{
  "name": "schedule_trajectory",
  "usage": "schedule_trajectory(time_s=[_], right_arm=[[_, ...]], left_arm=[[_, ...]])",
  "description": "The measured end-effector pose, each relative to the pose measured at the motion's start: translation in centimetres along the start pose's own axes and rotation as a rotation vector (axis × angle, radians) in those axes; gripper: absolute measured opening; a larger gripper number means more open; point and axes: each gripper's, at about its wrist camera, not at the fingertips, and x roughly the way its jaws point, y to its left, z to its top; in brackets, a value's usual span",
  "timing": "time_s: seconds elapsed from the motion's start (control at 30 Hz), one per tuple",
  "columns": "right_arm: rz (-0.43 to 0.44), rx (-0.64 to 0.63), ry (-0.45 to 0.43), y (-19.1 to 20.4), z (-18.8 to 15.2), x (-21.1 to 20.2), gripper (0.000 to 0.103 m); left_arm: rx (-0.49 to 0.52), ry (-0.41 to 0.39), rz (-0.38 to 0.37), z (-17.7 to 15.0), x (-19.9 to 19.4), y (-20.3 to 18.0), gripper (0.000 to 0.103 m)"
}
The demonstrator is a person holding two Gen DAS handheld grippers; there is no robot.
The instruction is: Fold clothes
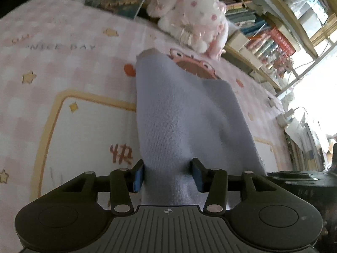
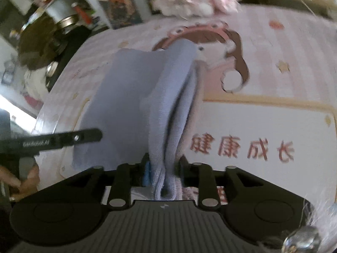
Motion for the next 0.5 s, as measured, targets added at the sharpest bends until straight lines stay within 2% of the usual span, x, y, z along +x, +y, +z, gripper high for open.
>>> schedule_trajectory(time_s=[0.03, 0.1, 0.23, 0.3, 0.33, 0.43, 0.5], right_arm=[[0.009, 0.031, 0.003, -0.5, -0.1, 0.0, 0.034], [0.033, 0.083, 0.004, -1.5, -0.2, 0.3, 0.039], [0.078, 0.18, 0.019, -3.0, -0.1, 1.4, 0.047], [0.101, 0.194, 0.007, -3.1, -0.1, 1.7, 0.047], [0.099, 0.182, 0.004, -2.9, 0.0, 1.7, 0.047], [0.044, 0.058, -0.009, -1.1, 0.1, 1.9, 0.036], [-0.021, -0.112, -0.055, 1.2, -0.1, 1.3, 0.027]], left_arm=[[-0.013, -0.002, -0.003, 0.1, 0.1, 0.2, 0.055], [-0.044, -0.009, -0.008, 0.3, 0.4, 0.7, 0.068], [-0.124, -0.013, -0.052, 0.3, 1.3, 1.5, 0.069], [-0.118, -0.02, -0.044, 0.2, 1.4, 1.2, 0.066], [-0.114, -0.024, -0.037, 0.2, 1.5, 0.9, 0.061], [-0.078, -0.042, -0.003, 0.1, 1.4, -0.2, 0.054], [0.005, -0.076, 0.051, -0.1, 0.9, -1.8, 0.051]])
